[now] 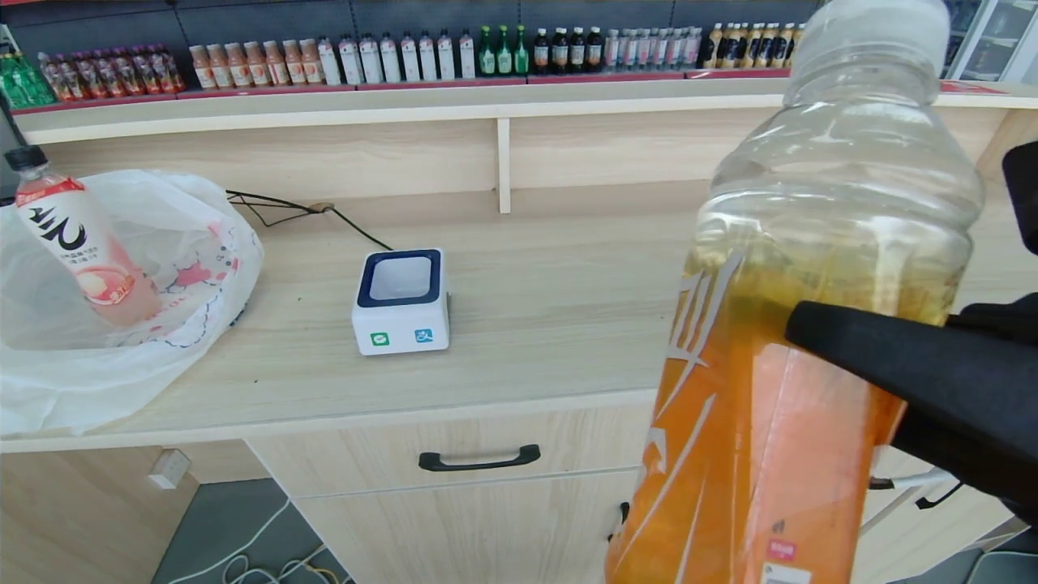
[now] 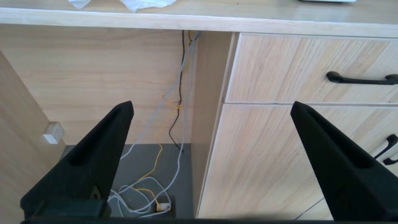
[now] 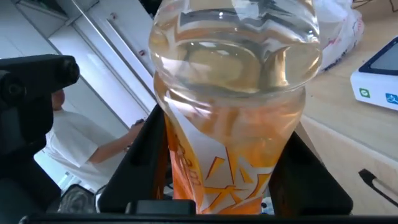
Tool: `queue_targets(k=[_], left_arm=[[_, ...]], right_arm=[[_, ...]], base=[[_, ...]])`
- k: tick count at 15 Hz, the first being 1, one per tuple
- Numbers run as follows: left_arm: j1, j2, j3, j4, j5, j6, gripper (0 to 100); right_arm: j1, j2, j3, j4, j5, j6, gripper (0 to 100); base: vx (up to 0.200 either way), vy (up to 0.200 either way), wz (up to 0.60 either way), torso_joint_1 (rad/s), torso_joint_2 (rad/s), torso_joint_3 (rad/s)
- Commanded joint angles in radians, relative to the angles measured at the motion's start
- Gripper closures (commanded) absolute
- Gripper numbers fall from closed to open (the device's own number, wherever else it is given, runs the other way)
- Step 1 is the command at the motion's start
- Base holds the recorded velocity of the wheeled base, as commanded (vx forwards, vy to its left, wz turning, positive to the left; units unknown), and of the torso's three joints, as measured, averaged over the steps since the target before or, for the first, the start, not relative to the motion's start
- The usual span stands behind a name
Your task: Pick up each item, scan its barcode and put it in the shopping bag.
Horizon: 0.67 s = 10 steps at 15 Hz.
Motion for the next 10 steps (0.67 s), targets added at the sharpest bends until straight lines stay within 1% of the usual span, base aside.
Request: queue_targets(k=[1,2,3,7,8,10], left_arm=[[0.0,0.0,0.0,0.0,0.0,0.0,0],[0.0,0.0,0.0,0.0,0.0,0.0,0],[0.0,0.0,0.0,0.0,0.0,0.0,0],[0.0,0.0,0.0,0.0,0.0,0.0,0],[0.0,0.0,0.0,0.0,0.0,0.0,0],[0.0,0.0,0.0,0.0,0.0,0.0,0]], right_arm=[[0.008,0.151,-0.021,-0.106,-0.001,0.01,100],[0.008,0.18,-0.024,-0.141,-0.001,0.01,100],[0.011,0.229,-0.031,-0.207,-0.001,0.01,100],[0.014,0.268,-0.073,-0.218,-0.002,0.022,100],[0.014,0.295,-0.123,-0.218,-0.005,0.033,100],[0.014,0.317,-0.153,-0.218,-0.008,0.033,100]], base=[[0.0,0.0,0.0,0.0,0.0,0.0],[0.0,0.0,0.0,0.0,0.0,0.0],[0.0,0.0,0.0,0.0,0.0,0.0],[0.0,0.0,0.0,0.0,0.0,0.0],[0.0,0.0,0.0,0.0,0.0,0.0],[0.0,0.0,0.0,0.0,0.0,0.0]])
